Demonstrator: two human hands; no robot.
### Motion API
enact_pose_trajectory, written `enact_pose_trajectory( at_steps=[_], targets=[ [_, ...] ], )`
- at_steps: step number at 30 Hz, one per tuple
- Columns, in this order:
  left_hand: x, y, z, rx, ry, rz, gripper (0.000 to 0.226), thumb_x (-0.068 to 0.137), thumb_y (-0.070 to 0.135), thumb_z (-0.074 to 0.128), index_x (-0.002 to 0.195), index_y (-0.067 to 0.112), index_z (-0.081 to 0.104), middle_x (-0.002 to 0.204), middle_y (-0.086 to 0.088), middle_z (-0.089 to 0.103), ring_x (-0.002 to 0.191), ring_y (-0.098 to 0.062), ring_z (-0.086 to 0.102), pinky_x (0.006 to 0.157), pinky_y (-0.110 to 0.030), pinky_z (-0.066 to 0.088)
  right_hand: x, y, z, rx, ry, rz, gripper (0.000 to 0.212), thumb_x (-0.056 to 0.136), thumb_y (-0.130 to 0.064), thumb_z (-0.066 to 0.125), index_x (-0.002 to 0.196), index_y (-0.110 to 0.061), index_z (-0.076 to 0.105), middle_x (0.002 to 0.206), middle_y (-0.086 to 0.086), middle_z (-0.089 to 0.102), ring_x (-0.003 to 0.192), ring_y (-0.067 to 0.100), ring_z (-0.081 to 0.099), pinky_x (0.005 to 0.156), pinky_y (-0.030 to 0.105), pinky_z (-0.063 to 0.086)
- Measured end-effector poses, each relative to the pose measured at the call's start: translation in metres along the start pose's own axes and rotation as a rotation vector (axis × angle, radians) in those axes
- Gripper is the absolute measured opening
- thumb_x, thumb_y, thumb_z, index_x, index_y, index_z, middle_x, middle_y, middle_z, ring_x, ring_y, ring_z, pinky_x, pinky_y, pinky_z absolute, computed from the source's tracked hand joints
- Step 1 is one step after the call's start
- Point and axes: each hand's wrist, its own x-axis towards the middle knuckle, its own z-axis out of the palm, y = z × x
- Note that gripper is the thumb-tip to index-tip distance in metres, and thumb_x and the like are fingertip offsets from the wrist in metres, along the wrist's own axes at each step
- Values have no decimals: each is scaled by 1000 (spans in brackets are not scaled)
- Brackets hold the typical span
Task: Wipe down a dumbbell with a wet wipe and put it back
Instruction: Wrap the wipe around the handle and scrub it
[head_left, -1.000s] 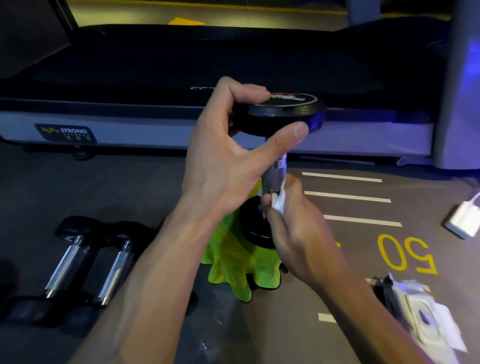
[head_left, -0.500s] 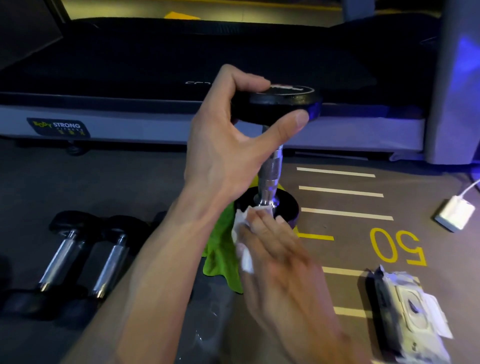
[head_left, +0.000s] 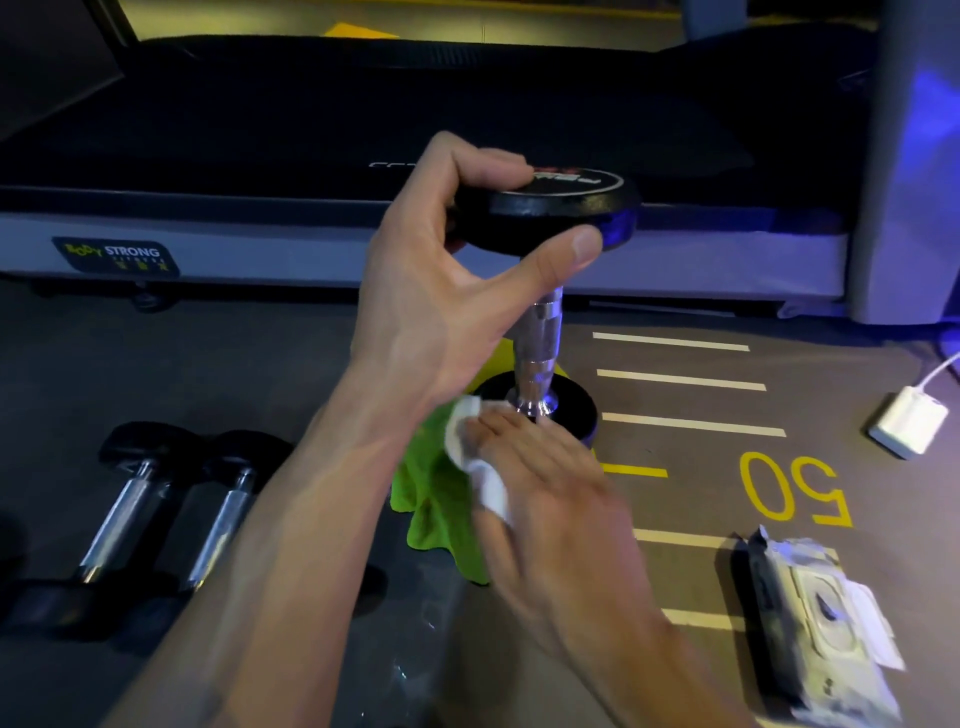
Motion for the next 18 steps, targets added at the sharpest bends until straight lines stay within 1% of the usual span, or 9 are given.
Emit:
enact_pose_trajectory(
  at_steps=[3,5,7,9,11,13,15,17,18],
  targets=[
    [0,-2,-2,-10,7,-6,43,80,28,91,107,16,60,116,7,70,109,-13,70,100,-32,55,-23,22,-14,97,138,75,43,99,-29,44,131,-15,68,142,-3,64,137,13,55,118,37,39],
    [0,-1,-1,-17,3,-15,44,80,29,91,108,15,61,116,8,70,108,-13,70,99,-32,55,-21,27,-15,110,174,156,42,103,-30,41,135,-15,63,141,-3,63,137,12,53,118,35,38],
    [1,-1,0,-16,4,-19,44,80,30,91,109,15,61,116,8,70,108,-12,70,99,-33,56,-7,24,-16,154,111,212,42,104,-36,36,137,-21,57,141,-6,60,137,9,46,121,28,29],
    [3,-1,1,-9,5,-21,44,80,33,91,108,18,60,116,7,70,109,-13,70,100,-36,56,12,19,-17,265,-5,289,44,100,-44,31,130,-27,57,131,-12,62,131,12,49,121,29,26],
    [4,-1,3,-1,-1,-27,43,80,35,91,108,20,60,116,7,70,109,-13,70,100,-39,56,36,22,-18,472,-62,439,39,93,-47,35,110,-27,64,108,-13,68,117,17,57,111,36,37],
    [6,0,5,14,-7,-29,43,80,34,90,108,20,61,114,7,71,107,-13,70,98,-40,56,59,31,-24,722,-74,565,40,83,-51,45,100,-26,70,100,-6,74,107,22,64,103,45,47],
    [8,0,6,15,-7,-33,43,80,35,90,109,20,61,113,5,71,106,-15,70,98,-42,56,75,43,-29,891,-140,547,45,71,-49,53,98,-19,74,100,5,78,101,30,69,101,50,49],
    [9,-2,6,-1,5,-37,43,79,35,90,108,19,61,113,0,72,106,-19,70,97,-45,56,86,49,-33,957,-227,441,38,68,-35,58,87,-5,70,88,12,74,83,32,65,86,46,48],
    [9,-3,5,-9,10,-37,43,79,34,90,108,19,61,114,-2,72,106,-20,70,97,-44,56,91,50,-34,997,-258,409,30,66,-27,61,82,-3,68,84,15,70,79,31,62,79,44,46]
  ],
)
